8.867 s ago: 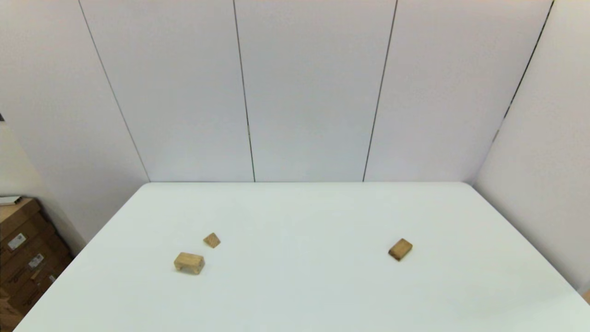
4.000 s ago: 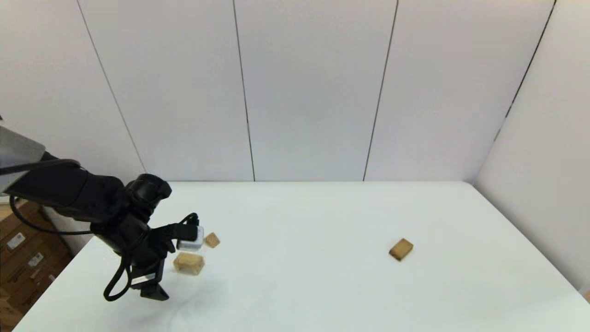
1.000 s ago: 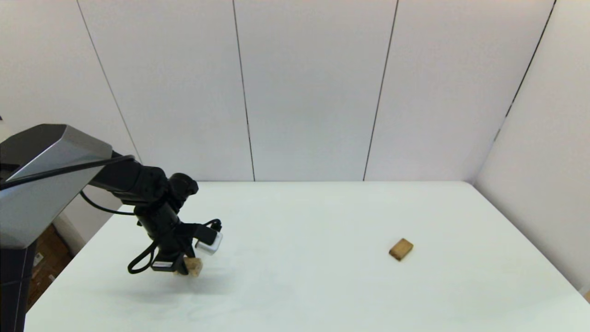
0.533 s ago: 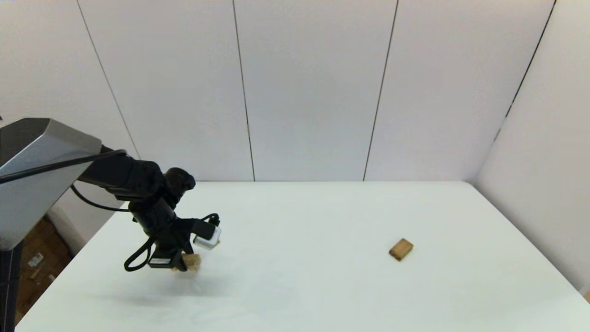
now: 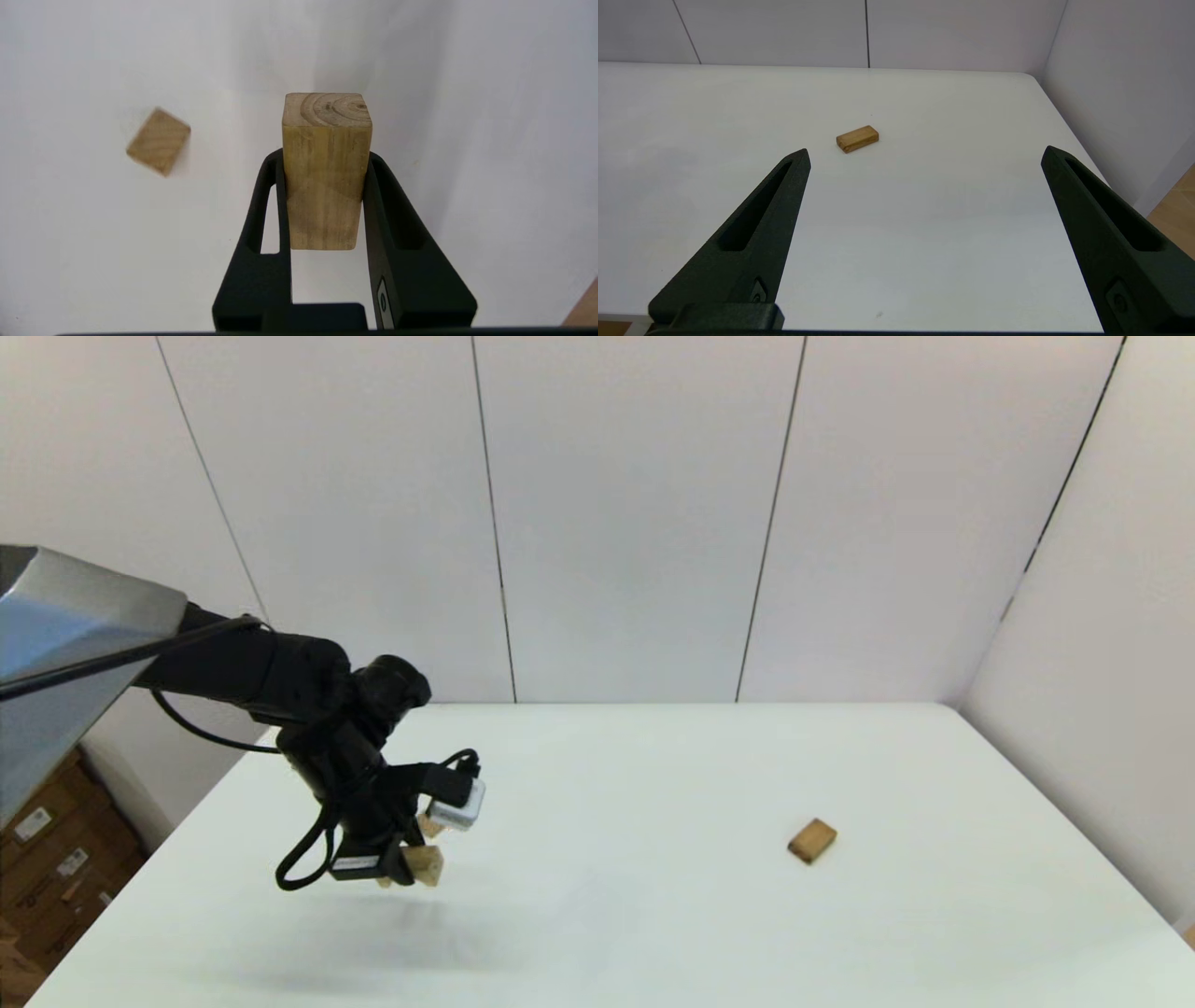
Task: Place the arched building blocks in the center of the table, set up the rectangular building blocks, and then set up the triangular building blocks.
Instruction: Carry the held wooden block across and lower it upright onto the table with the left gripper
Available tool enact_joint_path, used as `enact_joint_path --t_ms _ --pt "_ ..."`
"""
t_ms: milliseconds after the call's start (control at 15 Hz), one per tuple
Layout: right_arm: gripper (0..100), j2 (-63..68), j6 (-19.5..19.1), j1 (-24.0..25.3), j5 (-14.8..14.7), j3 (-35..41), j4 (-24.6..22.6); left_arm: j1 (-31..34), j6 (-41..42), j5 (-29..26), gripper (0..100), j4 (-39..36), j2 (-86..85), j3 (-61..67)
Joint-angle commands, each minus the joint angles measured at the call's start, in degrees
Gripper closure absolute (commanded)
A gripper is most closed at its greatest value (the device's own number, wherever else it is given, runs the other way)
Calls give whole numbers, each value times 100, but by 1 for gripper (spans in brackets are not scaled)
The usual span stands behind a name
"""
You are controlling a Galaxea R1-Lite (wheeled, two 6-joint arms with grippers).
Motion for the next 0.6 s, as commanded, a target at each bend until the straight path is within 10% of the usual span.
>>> enact_joint_path --t_ms 67,600 --pt "0 -2 -4 1 2 0 -1 -842 -899 -6 100 -41 -152 -23" --pt "0 -2 -4 1 2 0 -1 -2020 -2700 38 100 -762 182 -216"
